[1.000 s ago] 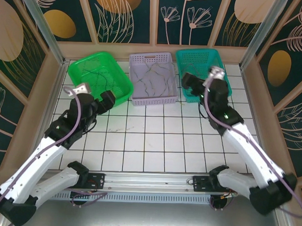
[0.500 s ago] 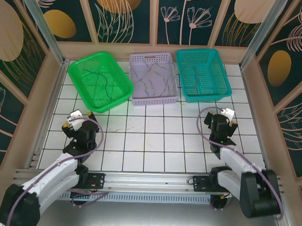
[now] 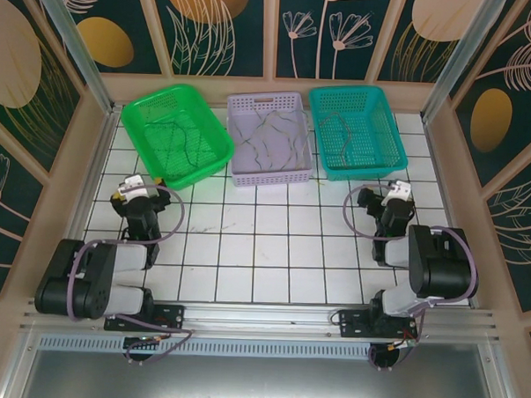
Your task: Untangle the cables
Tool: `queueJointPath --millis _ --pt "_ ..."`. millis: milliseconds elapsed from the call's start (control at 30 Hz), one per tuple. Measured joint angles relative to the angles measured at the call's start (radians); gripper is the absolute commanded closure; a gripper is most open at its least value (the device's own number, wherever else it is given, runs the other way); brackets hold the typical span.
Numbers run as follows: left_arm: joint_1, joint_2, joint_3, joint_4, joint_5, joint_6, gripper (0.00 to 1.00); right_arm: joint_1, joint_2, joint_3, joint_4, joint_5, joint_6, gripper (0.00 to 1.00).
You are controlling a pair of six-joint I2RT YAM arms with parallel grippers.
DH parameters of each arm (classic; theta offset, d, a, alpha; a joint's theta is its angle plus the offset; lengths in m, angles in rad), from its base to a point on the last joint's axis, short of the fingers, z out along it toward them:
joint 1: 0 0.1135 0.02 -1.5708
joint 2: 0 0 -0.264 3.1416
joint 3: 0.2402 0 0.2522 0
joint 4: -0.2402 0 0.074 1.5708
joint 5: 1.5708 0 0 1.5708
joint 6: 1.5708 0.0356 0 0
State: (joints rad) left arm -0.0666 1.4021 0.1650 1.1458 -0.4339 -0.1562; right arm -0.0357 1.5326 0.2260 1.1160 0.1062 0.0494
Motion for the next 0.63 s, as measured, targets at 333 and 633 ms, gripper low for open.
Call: queueJointPath --millis 333,633 --pt "0.047 0.117 0.034 0.156 0.115 0.014 0.01 0.018 0.0 -0.003 0.093 -0.007 -0.01 0.01" --pt "0.047 0.117 0.034 0.155 0.136 0.015 0.01 0.018 0.001 -0.003 0.108 -0.007 -0.011 0.01"
